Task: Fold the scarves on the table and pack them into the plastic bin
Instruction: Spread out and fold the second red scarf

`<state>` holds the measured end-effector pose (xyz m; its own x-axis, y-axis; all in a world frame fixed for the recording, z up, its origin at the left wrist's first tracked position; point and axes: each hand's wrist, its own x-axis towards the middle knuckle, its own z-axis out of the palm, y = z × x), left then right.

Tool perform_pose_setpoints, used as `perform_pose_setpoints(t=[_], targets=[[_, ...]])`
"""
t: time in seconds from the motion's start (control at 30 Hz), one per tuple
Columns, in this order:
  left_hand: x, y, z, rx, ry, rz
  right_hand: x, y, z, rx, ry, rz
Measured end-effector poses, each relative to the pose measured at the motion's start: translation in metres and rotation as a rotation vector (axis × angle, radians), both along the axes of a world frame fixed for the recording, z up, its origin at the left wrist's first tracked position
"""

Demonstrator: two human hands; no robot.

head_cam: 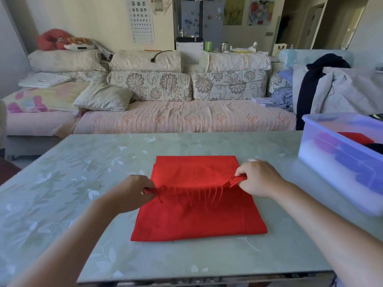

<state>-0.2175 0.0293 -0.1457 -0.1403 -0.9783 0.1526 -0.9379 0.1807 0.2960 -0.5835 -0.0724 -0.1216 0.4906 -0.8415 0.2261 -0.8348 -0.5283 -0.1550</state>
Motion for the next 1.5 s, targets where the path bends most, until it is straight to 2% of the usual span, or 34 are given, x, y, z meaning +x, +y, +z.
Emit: perform_pose_setpoints(t=[0.07, 0.13, 0.23, 0.3, 0.37, 0.47, 0.53, 0.57, 0.7, 0.77, 0.9, 0.97, 1.03, 1.17, 1.3, 1.5], targets=[[-0.004, 0.01, 0.001, 0.012, -0.03, -0.016, -0.005, 0.004, 0.003, -0.06, 0.021, 0.067], [-0.012, 0.02, 0.001, 0.06, -0.107, -0.026, -0.006, 0.01, 0.003, -0.024, 0.139, 0.101], [-0.024, 0.031, 0.0, 0.254, -0.296, -0.031, -0.005, 0.025, -0.008, 0.218, 0.348, 0.11], [-0.027, 0.035, -0.001, 0.417, -0.287, -0.008, -0.003, 0.034, -0.015, 0.468, 0.411, 0.093], [-0.031, 0.035, -0.001, 0.376, -0.2, 0.048, -0.001, 0.034, -0.015, 0.532, 0.395, 0.076], [-0.035, 0.021, -0.011, 0.036, -0.106, 0.077, -0.001, 0.027, -0.014, 0.269, 0.269, 0.054], [-0.039, 0.011, -0.023, -0.089, 0.003, 0.011, 0.004, 0.027, -0.024, 0.155, 0.247, 0.067], [-0.041, 0.007, -0.032, -0.076, -0.013, -0.023, 0.006, 0.027, -0.035, 0.17, 0.259, 0.095], [-0.049, 0.011, -0.073, 0.24, -0.312, -0.022, 0.016, 0.032, -0.076, 0.367, 0.326, 0.147], [-0.048, 0.012, -0.08, 0.274, -0.297, -0.009, 0.017, 0.032, -0.09, 0.347, 0.382, 0.141], [-0.043, 0.011, -0.069, 0.316, -0.288, -0.057, 0.016, 0.029, -0.093, 0.262, 0.36, 0.17], [-0.041, 0.014, -0.061, 0.299, -0.263, -0.108, 0.015, 0.03, -0.092, 0.195, 0.327, 0.239], [-0.037, 0.014, -0.056, 0.196, -0.215, -0.164, 0.017, 0.033, -0.09, 0.161, 0.255, 0.309], [-0.037, 0.012, -0.049, 0.173, -0.145, -0.167, 0.024, 0.032, -0.079, 0.251, 0.18, 0.32], [-0.043, -0.013, -0.036, 0.069, -0.011, -0.057, 0.035, 0.007, -0.06, 0.282, -0.006, 0.239], [-0.035, -0.085, -0.03, -0.098, 0.107, 0.119, 0.055, -0.06, -0.05, 0.076, -0.095, 0.029]])
